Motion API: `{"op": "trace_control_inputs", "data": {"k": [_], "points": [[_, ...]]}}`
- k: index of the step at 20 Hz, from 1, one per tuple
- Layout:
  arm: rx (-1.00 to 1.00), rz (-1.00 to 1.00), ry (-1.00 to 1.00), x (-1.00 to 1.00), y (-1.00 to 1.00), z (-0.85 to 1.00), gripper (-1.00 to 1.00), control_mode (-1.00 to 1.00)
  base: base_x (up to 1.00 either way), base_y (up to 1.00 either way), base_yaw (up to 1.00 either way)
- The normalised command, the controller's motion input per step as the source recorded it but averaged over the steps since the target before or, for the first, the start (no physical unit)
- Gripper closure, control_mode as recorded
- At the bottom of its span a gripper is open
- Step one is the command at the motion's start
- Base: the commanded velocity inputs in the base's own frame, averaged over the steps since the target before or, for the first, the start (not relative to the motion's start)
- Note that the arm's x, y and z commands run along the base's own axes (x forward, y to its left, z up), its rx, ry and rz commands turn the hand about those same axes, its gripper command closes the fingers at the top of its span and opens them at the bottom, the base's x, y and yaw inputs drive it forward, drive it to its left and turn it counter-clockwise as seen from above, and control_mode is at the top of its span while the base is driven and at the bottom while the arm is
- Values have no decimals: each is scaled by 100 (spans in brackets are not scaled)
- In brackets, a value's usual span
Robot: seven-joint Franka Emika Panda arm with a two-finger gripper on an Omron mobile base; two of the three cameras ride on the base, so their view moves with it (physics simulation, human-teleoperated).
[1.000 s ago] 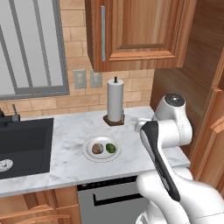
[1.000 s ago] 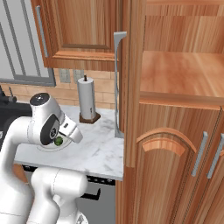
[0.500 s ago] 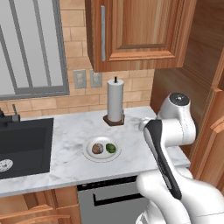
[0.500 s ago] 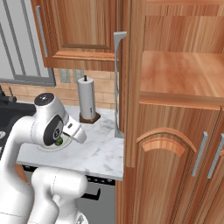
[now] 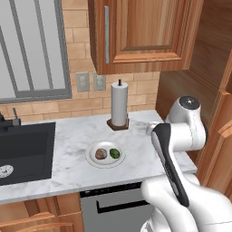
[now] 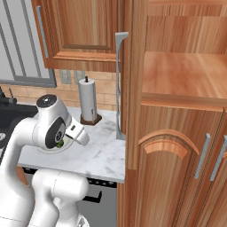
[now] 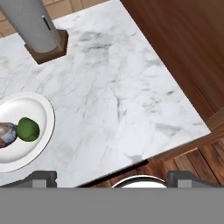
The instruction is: Pick the avocado and bread from the counter and place them on the plate. Then pick the jam from the cabinet and place it next to the plate. Lastly close the cabinet door.
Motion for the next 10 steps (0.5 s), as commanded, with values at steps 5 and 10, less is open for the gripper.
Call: {"op": "trace_control_inputs", "data": {"k": [5,10], "points": [[0,0,-8,-29,0,1,-100,-100,0,0,0],[0,0,-8,-35,0,0,-100,-100,0,0,0]]}}
